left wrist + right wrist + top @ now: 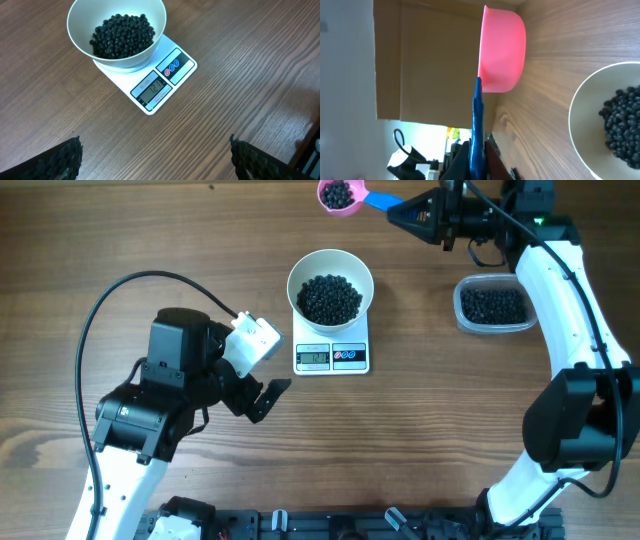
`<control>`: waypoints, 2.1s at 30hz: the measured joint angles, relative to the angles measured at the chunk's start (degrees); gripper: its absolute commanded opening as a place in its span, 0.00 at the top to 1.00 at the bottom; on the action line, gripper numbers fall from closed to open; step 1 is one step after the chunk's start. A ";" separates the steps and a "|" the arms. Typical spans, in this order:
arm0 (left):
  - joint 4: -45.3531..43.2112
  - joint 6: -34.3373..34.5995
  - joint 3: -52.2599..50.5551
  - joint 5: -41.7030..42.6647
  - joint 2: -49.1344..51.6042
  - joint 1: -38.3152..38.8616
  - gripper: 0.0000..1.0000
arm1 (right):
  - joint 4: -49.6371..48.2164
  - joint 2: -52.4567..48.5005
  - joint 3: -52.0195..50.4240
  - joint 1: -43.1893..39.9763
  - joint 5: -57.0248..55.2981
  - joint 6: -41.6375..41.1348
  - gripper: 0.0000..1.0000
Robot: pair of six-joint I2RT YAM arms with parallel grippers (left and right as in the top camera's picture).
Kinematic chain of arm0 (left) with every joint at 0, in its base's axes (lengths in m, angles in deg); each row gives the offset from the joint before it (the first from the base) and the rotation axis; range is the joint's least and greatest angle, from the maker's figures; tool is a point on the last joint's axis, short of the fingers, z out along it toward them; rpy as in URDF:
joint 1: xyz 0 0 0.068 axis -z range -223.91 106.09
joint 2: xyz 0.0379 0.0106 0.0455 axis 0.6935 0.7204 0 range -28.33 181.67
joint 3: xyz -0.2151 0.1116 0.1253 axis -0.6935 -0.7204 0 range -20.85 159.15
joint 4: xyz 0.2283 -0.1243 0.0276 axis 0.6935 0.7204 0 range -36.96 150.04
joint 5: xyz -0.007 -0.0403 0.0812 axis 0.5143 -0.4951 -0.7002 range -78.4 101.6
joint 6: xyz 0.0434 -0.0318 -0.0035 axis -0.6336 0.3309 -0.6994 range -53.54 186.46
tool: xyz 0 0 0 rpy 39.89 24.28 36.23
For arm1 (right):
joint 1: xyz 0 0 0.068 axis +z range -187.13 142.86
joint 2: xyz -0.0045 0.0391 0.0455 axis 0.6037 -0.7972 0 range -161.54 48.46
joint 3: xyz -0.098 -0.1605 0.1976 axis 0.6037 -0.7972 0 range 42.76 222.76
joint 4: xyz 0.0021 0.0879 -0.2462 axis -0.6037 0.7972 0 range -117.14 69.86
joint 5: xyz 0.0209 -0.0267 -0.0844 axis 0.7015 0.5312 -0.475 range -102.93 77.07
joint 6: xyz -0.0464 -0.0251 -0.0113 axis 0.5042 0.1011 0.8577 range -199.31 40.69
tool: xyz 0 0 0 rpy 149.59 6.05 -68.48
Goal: Scoop item into bowl and weigh 150g on scale
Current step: 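Lift the filled scoop up and out of the tub, then carry the scoop over the white bowl and tip beans in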
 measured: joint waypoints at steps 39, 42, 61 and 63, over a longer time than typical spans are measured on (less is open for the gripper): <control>0.00 -0.02 0.00 0.00 0.00 -0.02 0.00 | 30.08 0.35 0.61 17.57 -63.52 60.28 0.96; -0.02 -0.02 0.00 0.00 0.00 -0.02 0.00 | 30.25 2.62 0.61 19.91 -70.16 60.39 0.96; 0.00 -0.02 0.02 0.02 0.00 -0.02 0.00 | 32.94 10.19 0.63 27.36 -74.75 59.58 0.96; -0.02 -0.02 0.02 0.00 0.00 -0.02 0.00 | 33.55 10.19 0.63 27.36 -73.33 58.21 0.96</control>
